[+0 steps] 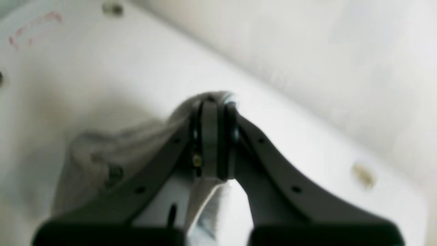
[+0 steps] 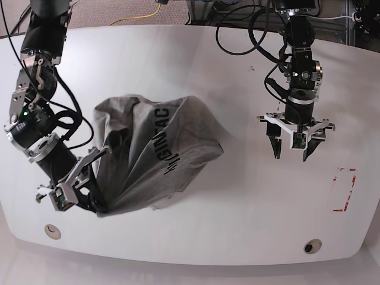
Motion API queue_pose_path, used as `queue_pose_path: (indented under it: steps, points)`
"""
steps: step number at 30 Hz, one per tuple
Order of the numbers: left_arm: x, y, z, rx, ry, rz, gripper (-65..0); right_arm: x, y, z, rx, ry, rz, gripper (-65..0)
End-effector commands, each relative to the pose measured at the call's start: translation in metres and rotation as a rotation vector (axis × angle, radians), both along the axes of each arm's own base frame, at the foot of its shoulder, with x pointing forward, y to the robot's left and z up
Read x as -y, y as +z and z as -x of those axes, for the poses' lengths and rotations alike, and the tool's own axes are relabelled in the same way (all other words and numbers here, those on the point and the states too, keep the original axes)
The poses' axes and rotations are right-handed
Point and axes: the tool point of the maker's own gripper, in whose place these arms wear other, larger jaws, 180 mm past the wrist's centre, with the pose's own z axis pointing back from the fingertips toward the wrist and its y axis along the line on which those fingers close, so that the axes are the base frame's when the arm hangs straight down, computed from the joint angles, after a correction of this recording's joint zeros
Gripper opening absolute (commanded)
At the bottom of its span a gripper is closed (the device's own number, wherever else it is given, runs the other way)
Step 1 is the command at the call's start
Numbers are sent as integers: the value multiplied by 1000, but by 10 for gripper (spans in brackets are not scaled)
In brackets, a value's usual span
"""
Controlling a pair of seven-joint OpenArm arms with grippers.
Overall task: Layout the t-shirt on the table in an organized manner, then fold the t-shirt properly
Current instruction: 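Lift the shirt with the right gripper and pull it away from the left gripper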
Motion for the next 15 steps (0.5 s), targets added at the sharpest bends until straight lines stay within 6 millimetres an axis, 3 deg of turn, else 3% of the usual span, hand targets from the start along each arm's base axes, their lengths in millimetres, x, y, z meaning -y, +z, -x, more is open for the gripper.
queue_pose_path:
  steps: [1, 7, 15]
  points:
    - [-2, 16, -5, 57, 3, -5, -269, 2, 45, -6, 126, 28, 1, -650]
    - [0, 18, -8, 63, 0, -3, -269, 4, 89, -15, 213, 59, -27, -650]
    - [26, 32, -21, 102, -66, 10, -269, -29, 126, -26, 275, 168, -24, -650]
